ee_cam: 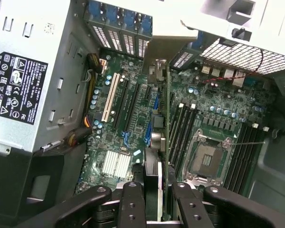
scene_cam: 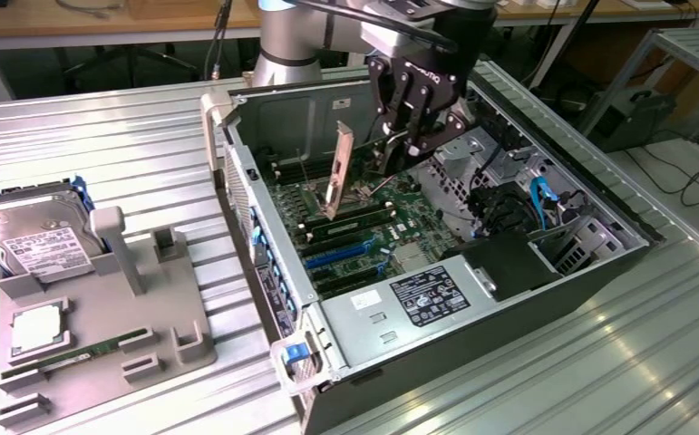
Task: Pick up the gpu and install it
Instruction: 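Insert the gpu into the slot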
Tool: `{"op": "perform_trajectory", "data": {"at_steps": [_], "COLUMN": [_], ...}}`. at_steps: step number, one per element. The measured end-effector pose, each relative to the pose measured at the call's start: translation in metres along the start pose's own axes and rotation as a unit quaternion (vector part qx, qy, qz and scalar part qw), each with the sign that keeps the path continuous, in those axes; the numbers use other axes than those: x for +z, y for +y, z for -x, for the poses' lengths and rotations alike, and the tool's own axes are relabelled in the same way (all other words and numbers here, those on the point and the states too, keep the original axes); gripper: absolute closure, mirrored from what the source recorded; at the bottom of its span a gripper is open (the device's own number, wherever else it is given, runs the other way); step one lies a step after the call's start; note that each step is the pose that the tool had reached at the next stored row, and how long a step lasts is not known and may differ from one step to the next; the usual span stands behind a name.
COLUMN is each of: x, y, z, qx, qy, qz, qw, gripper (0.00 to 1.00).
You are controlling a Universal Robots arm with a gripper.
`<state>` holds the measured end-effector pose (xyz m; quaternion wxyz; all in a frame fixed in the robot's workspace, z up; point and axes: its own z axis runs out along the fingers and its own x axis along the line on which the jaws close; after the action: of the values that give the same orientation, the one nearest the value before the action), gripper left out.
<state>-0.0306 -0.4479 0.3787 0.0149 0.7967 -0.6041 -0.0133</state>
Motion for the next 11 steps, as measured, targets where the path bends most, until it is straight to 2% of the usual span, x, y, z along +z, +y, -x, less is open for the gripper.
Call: {"op": "perform_trajectory", "data": {"at_steps": [6,9,11], "x": [0.0023,0.0049,0.0084], "y": [-0.0001,-0.0002,-0.0004], "z": [0.0000,0.0000,0.0000], "qx": [0.000,0.003,0.016], "qy": [-0.0001,-0.0006,-0.0016], "qz": [0.0001,0.0012,0.0029], "qw": [1.0000,1.0000,0.9999], "gripper": [0.73,0.73,0.73]}}
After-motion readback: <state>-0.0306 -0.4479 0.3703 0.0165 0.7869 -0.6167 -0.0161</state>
